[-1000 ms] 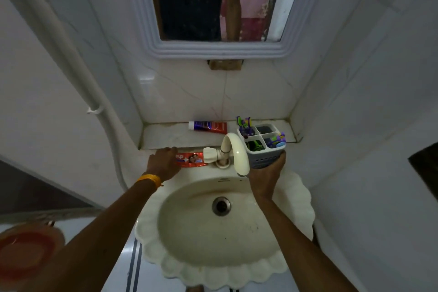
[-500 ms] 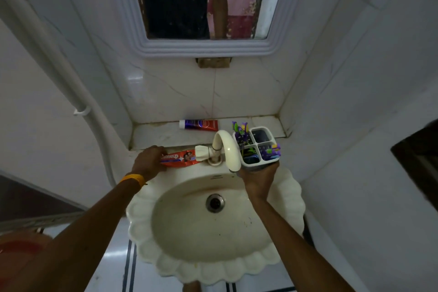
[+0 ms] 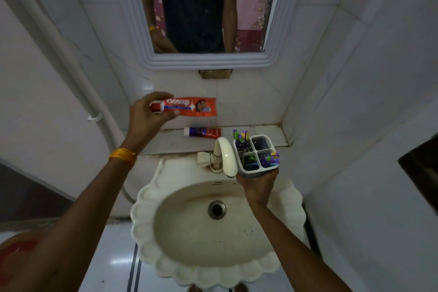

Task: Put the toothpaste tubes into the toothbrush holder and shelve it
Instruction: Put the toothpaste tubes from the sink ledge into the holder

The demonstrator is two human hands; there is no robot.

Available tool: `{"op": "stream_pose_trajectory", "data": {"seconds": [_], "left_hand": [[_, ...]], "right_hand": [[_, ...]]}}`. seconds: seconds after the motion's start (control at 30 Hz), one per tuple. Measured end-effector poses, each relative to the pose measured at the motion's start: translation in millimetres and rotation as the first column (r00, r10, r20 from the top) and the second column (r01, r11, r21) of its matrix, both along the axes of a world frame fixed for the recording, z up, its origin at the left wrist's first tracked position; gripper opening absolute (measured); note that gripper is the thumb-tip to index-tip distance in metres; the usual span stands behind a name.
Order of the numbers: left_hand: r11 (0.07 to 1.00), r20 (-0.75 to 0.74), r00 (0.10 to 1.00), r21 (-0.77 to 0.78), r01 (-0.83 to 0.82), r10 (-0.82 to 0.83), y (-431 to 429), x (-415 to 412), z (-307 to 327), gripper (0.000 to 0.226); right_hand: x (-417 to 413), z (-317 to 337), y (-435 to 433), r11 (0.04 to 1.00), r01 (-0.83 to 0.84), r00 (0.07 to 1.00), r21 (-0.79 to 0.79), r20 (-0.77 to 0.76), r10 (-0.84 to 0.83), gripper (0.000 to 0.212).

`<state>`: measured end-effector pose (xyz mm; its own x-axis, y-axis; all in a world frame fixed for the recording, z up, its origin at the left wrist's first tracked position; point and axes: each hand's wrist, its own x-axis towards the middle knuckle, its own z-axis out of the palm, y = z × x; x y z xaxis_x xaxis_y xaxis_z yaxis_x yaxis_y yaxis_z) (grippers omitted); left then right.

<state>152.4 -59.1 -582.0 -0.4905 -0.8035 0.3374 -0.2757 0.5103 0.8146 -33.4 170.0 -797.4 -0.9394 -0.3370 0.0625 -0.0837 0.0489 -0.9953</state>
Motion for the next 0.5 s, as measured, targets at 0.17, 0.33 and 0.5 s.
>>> {"op": "stream_pose_trajectory", "data": {"seconds": [0.17, 0.33, 0.5], "left_hand": [[0.969, 0.096, 0.973, -0.116, 0.220, -0.209, 41.4, -71.0, 25.3, 0.038], [0.892, 0.251, 0.909, -0.226, 0.391, -0.334, 64.1, -134.1, 14.1, 0.036], [0.816, 0.472, 0.795, -0.231, 0.529, -0.381, 75.3, -166.4, 5.4, 0.039]], "right_hand": [[-2.9, -5.4, -0.9, 0.999, -0.022, 1.000, -0.038, 0.009, 0.023, 0.128], [-4.8, -5.0, 1.4, 0.999, -0.041, 0.998, -0.006, 0.053, 0.041, 0.125], [-6.3, -5.8, 1.1, 0.999, -0.027, 0.999, 0.033, 0.031, 0.026, 0.126]]}}
